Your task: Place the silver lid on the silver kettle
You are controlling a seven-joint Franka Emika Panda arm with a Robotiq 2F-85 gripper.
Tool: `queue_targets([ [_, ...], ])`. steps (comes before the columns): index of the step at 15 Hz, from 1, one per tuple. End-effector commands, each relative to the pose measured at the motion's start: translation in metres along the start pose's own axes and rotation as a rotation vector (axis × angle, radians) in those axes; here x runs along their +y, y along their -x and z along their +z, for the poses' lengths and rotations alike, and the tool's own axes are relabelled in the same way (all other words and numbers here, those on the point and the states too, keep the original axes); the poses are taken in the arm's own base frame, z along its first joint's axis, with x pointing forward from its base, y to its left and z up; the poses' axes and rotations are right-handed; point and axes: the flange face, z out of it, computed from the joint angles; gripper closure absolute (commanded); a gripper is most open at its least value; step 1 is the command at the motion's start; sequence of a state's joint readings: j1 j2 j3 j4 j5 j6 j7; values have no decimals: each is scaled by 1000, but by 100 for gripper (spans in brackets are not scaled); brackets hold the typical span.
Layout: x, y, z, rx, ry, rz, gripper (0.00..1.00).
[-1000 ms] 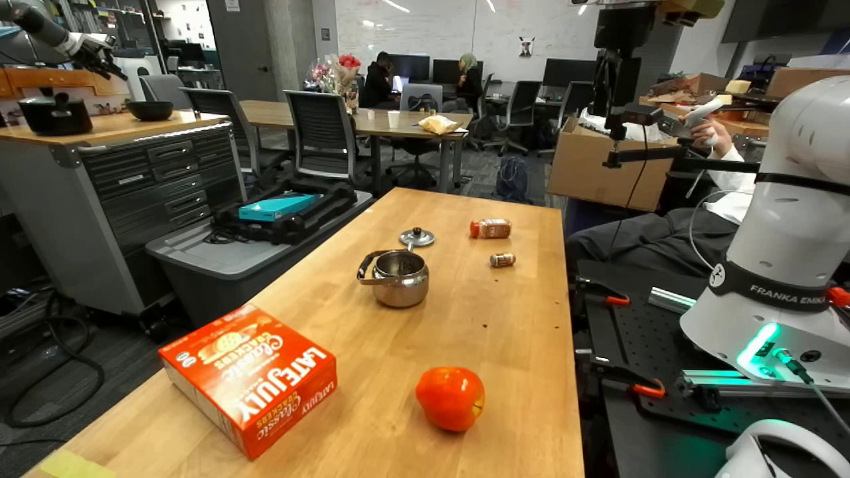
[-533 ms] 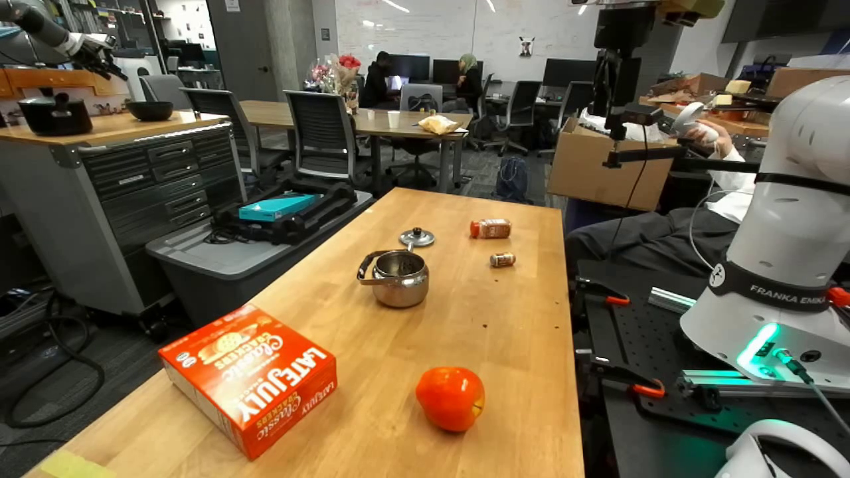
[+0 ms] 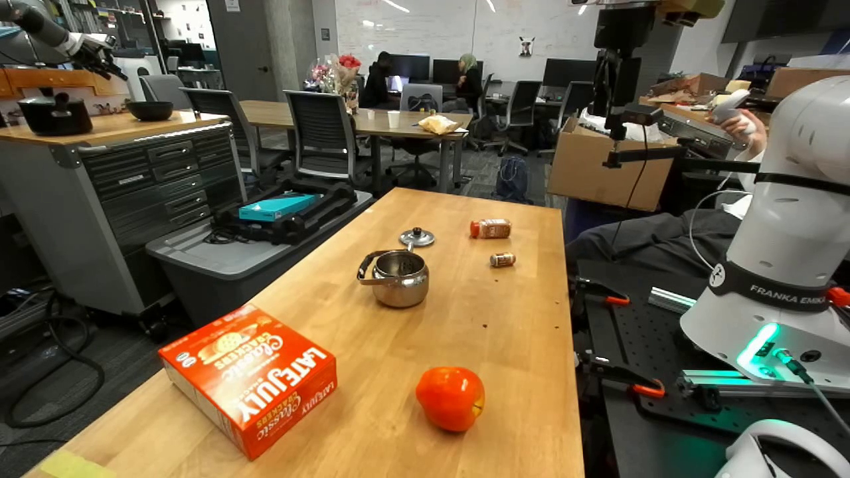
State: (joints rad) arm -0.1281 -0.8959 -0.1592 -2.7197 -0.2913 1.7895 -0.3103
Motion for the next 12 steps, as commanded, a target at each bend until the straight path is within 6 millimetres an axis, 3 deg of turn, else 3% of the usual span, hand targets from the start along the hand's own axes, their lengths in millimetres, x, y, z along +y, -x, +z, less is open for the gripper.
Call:
queue_targets([
  [1, 0, 0, -1, -1, 0, 0, 0],
  [12, 4, -6, -5, 14, -10, 14, 0],
])
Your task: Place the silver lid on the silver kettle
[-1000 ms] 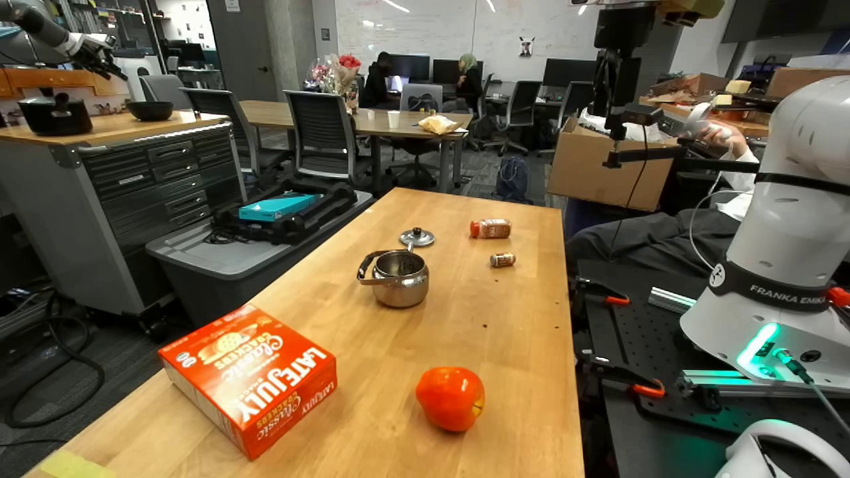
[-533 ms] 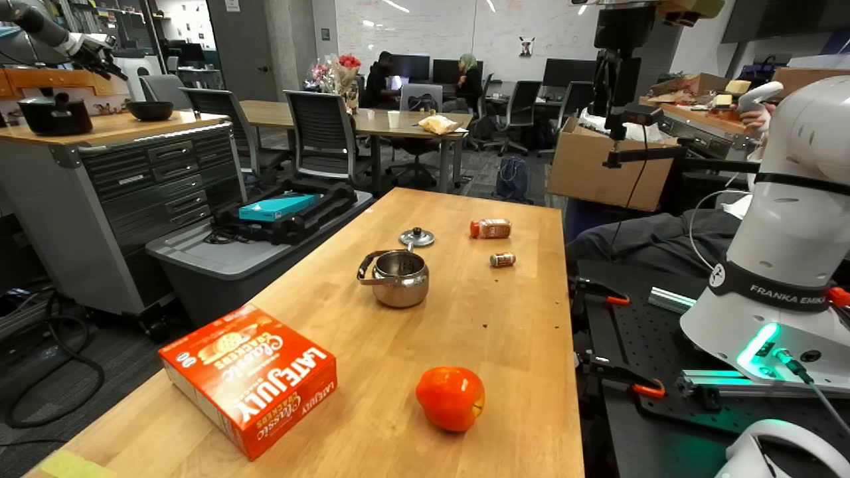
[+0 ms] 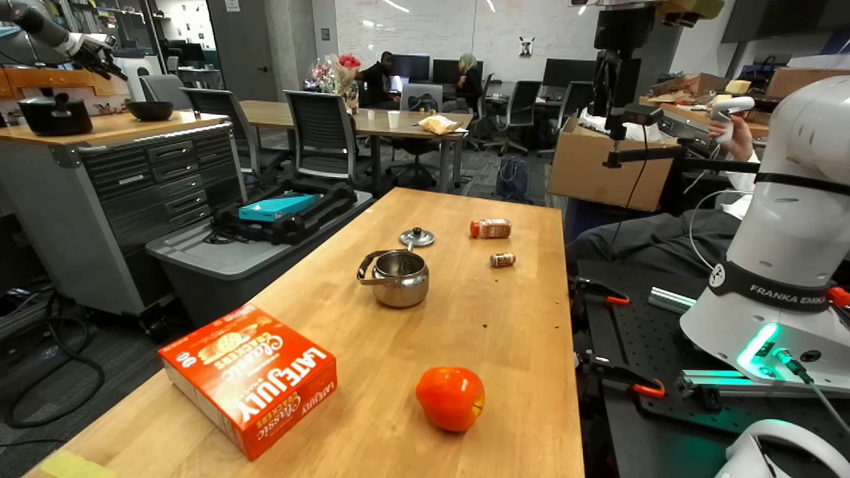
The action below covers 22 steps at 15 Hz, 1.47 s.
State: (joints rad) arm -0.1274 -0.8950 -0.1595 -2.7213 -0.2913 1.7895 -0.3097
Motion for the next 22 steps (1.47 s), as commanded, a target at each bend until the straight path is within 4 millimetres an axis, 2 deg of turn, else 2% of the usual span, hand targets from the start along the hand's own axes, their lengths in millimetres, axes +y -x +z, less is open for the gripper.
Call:
queue_targets([
  [1, 6, -8, -8, 29, -10, 27, 0],
  [9, 17, -30, -36, 136, -1, 97, 0],
  [16, 38, -85, -62, 149, -30, 147, 0],
  [22, 46, -129, -66, 158, -42, 148, 0],
])
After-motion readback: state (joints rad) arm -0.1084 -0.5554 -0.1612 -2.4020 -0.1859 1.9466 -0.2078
